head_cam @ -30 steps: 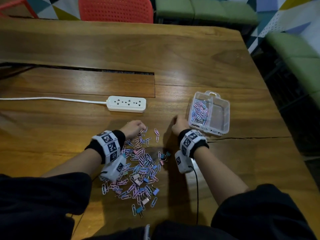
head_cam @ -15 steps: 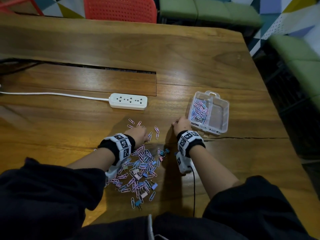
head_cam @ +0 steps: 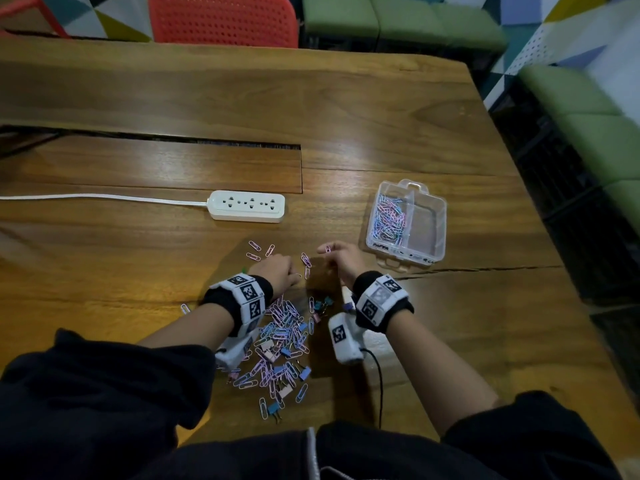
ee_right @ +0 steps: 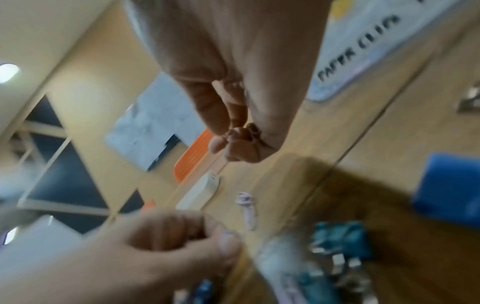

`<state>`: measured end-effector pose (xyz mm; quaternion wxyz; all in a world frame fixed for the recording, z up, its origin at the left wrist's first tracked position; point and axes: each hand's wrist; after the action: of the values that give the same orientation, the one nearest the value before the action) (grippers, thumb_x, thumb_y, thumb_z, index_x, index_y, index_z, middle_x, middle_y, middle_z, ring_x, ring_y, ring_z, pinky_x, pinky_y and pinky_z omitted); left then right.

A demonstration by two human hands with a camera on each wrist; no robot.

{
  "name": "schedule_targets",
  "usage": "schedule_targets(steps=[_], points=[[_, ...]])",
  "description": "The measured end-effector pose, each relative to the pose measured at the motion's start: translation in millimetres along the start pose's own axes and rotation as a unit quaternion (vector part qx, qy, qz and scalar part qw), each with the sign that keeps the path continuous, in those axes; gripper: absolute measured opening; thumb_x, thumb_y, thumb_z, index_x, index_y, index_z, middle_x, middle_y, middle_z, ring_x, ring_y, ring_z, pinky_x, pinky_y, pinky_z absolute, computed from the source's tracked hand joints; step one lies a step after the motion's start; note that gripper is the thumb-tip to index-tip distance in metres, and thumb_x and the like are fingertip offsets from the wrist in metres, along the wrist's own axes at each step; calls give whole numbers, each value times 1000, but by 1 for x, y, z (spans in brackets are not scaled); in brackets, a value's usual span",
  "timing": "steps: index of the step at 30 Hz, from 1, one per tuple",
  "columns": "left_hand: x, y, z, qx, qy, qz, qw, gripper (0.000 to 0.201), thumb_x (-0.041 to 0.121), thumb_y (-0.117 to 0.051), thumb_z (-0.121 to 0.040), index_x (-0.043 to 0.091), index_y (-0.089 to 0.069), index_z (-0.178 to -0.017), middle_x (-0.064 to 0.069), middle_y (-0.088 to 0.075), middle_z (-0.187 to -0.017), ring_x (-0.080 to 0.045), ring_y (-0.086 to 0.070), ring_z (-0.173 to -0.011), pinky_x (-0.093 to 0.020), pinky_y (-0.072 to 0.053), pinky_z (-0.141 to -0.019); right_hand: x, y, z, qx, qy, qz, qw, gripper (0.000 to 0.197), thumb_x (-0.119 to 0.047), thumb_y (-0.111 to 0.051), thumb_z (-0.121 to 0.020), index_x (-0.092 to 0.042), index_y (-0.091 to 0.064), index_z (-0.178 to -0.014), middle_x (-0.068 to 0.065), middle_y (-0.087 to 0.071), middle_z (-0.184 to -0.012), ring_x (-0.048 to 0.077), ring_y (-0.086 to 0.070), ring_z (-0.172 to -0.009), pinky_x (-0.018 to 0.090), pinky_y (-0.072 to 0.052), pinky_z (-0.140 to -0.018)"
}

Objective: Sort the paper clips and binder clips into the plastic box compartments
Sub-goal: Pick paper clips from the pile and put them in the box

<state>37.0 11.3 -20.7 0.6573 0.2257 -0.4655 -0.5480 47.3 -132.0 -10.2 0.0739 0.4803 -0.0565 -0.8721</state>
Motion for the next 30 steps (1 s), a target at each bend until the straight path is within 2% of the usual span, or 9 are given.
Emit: schedule_targets(steps=[4,8,11,13,16,20,25,28,30], points=[[1,6,4,-31,-22,-50,998,26,31,-39,-95,9,-53,-95,-6,-56,-92,-24,-56,-87,-33,-45,-75,-11,1,2,-35,-70,-234,969,30,-6,-34,-93,-7,-47,-67,5,-47,-66,18,-44,-57,24,-35,-55],[-6,15,6,-37,-12,170,985,30,17,-38,-95,17,-40,-65,0,-40,-64,-15,-39,-54,-19,-38,-48,-9,-10,-6,-15,-36,43,998,28,4,-35,-91,-13,-47,-72,4,-50,-72,13,-45,-62,19,-35,-54],[-17,25,13,-58,56,473,877,26,5,-39,-91,11,-42,-65,-1,-43,-61,-8,-38,-42,-16,-33,-37,0,-22,-11,21,34,259,965,12,-14,-39,-95,-10,-50,-93,13,-57,-99,23,-51,-87,28,-41,-69],[-26,29,16,-74,68,588,802,25,-3,-40,-86,9,-42,-64,-3,-46,-63,-7,-41,-42,-14,-34,-36,8,-26,-13,9,53,363,930,28,-28,-53,-89,-6,-50,-107,14,-55,-110,27,-50,-103,35,-42,-87],[-36,28,14,-58,74,616,782,30,-8,-43,-84,12,-39,-62,-4,-48,-66,-11,-39,-51,-14,-34,-38,13,-29,-11,3,80,438,895,35,-28,-62,-83,-8,-52,-109,11,-54,-115,27,-46,-110,36,-39,-94],[-41,31,8,-46,80,600,795,27,-8,-43,-84,12,-40,-67,-3,-47,-69,-11,-38,-51,-13,-34,-36,15,-35,-5,-11,82,452,888,26,-20,-55,-88,-2,-54,-107,13,-50,-111,27,-43,-112,34,-36,-95],[-40,28,1,-19,54,287,956,27,20,-71,-77,18,-44,-75,3,-50,-73,-11,-46,-60,-23,-40,-57,22,-34,5,-43,116,470,874,14,-11,-48,-91,-3,-51,-102,15,-49,-117,26,-43,-110,32,-37,-94],[-39,18,1,-12,28,76,997,44,37,-76,-69,18,-48,-97,3,-51,-94,-16,-52,-88,-30,-45,-79,19,-26,13,-13,95,360,928,6,-8,-48,-91,-12,-45,-87,5,-53,-93,15,-51,-81,14,-41,-63],[-37,12,2,-14,0,47,999,35,36,-71,-75,18,-47,-93,-2,-54,-100,-19,-53,-91,-31,-45,-80,18,-19,17,-7,57,211,976,7,-4,-47,-91,-11,-47,-90,-4,-50,-79,3,-47,-66,10,-38,-47]])
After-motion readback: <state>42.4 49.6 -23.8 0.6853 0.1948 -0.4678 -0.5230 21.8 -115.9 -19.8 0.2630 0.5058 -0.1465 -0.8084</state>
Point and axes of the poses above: each hand's wrist, its own z-axis away from the middle knuckle, its own y-axis out of the back of the hand, x = y × z
